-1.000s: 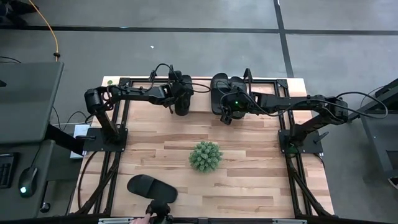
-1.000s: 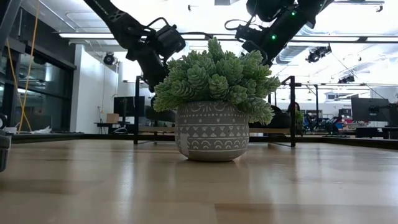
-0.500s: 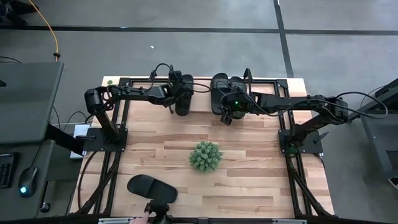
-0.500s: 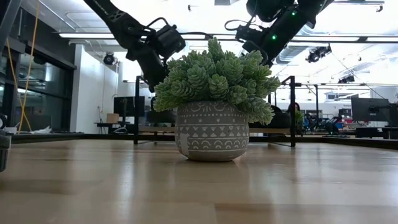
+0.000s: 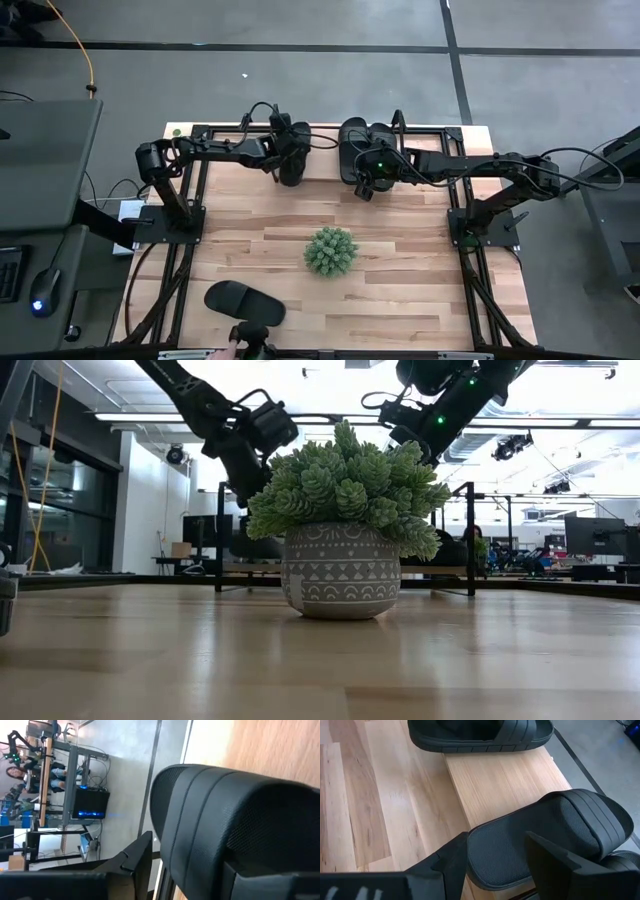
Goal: Pick and place slides into the shelf
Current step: Put the top black slide on the shelf
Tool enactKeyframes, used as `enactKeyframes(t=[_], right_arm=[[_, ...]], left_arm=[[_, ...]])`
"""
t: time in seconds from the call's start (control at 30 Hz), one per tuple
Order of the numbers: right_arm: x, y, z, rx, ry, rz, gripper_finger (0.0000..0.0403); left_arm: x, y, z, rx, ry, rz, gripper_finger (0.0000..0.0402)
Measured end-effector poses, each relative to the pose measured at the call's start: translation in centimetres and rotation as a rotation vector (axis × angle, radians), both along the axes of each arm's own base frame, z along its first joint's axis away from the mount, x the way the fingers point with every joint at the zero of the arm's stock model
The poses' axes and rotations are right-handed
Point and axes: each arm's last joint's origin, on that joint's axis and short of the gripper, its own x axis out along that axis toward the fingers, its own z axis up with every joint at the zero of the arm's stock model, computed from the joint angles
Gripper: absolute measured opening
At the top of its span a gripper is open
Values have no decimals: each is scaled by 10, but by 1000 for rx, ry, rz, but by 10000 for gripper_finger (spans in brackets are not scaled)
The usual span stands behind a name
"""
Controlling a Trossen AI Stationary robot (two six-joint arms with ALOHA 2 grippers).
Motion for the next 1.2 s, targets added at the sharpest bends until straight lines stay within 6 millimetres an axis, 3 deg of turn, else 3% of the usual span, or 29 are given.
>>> enactKeyframes(t=[0.3,0.8,1.2], right_arm=[[0,0,0,0,1,0,183],[0,0,0,-10,9,11,183],[0,0,-1,-9,14,12,183]], left_arm=[[-1,0,0,6,18,13,126],[-3,-3,-4,-39,47,-6,180],[-2,-1,0,-12,34,10,195]])
